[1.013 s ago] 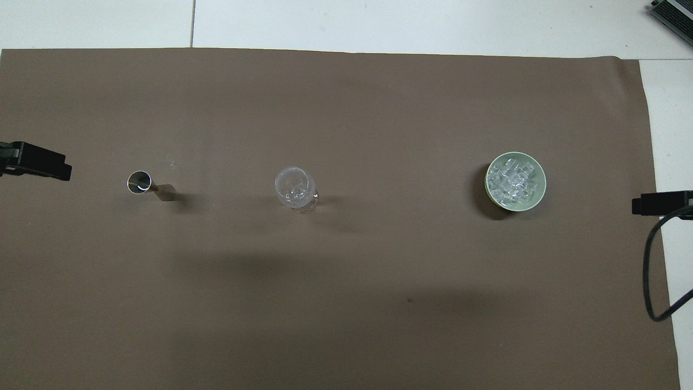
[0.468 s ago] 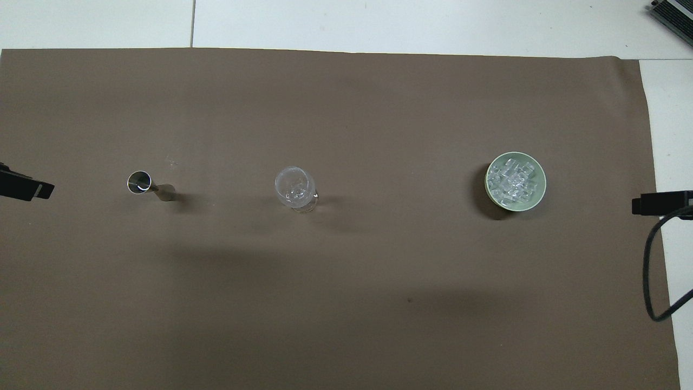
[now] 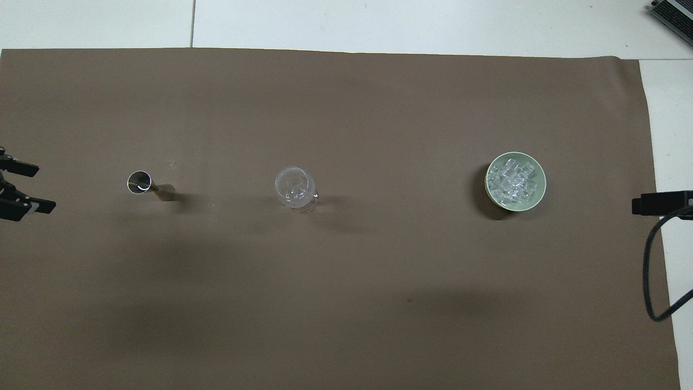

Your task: Pour wine and add ice with both arms

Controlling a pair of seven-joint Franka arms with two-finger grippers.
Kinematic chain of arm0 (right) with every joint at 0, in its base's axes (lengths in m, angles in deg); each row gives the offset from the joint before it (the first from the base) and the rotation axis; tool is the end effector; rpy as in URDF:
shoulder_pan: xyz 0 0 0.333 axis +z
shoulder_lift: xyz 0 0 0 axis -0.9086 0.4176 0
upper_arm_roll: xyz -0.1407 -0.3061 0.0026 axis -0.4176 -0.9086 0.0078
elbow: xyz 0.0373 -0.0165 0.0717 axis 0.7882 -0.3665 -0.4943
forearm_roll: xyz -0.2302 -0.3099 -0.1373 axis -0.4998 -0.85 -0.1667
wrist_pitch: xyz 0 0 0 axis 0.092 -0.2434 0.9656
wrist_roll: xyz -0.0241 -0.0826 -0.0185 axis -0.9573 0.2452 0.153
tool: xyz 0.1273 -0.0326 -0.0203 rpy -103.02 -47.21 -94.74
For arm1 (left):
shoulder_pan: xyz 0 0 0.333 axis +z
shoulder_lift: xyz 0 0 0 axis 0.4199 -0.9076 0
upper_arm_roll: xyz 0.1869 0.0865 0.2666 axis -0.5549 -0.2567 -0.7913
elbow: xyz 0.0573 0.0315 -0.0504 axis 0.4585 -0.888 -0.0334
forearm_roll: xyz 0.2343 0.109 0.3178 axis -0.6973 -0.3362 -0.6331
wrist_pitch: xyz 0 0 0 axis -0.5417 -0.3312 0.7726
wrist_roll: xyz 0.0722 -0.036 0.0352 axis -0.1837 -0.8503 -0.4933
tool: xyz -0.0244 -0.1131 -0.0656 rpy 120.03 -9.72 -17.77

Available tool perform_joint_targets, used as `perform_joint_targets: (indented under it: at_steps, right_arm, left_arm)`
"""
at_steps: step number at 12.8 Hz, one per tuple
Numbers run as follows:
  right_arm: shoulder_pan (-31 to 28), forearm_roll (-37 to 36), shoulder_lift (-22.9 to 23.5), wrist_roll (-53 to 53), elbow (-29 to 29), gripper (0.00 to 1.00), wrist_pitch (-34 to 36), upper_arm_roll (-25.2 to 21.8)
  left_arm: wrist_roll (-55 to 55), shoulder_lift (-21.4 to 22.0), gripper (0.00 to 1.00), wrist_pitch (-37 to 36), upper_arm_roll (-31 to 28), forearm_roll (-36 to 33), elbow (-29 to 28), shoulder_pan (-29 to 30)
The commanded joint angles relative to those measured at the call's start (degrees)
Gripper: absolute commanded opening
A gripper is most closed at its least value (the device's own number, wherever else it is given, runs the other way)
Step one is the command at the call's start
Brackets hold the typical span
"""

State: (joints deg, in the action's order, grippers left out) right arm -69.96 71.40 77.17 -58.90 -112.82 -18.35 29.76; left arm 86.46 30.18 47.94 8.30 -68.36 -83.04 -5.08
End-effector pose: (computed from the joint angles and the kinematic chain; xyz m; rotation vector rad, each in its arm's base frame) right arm 0.5063 -0.0402 0.6459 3.1282 -0.0861 0.1451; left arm 0.5867 0.1078 0.5024 2.4388 -1.2168 0.1275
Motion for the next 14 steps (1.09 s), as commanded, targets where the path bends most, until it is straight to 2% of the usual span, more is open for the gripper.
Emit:
perform_joint_targets:
  at_steps: [1, 7, 9, 12, 14]
  right_arm:
    - [-0.4, 1.5, -0.3, -0.8, 0.2, 1.0, 0.5, 0.2]
    - [-0.4, 1.5, -0.3, -0.8, 0.2, 1.0, 0.5, 0.2]
    - [-0.4, 1.5, -0.3, -0.8, 0.2, 1.0, 0.5, 0.2]
    - [-0.4, 1.5, -0.3, -0.8, 0.2, 1.0, 0.5, 0.2]
    - [-0.4, 1.5, -0.3, -0.8, 0.2, 1.0, 0.5, 0.2]
  left_arm:
    - [15.8, -4.7, 1.0, 1.0, 0.5, 5.1, -0.4, 2.4]
    - [37.8, -14.4, 1.0, 1.7, 0.5, 16.1, -0.7, 6.1]
    - [42.1, -15.7, 1.0, 3.6, 0.6, 16.8, -0.6, 8.2]
    - [49.1, -20.7, 1.0, 3.0, 1.1, 23.3, -0.9, 10.5]
    - [49.8, -21.7, 1.0, 2.1, 1.5, 25.9, -1.7, 10.6]
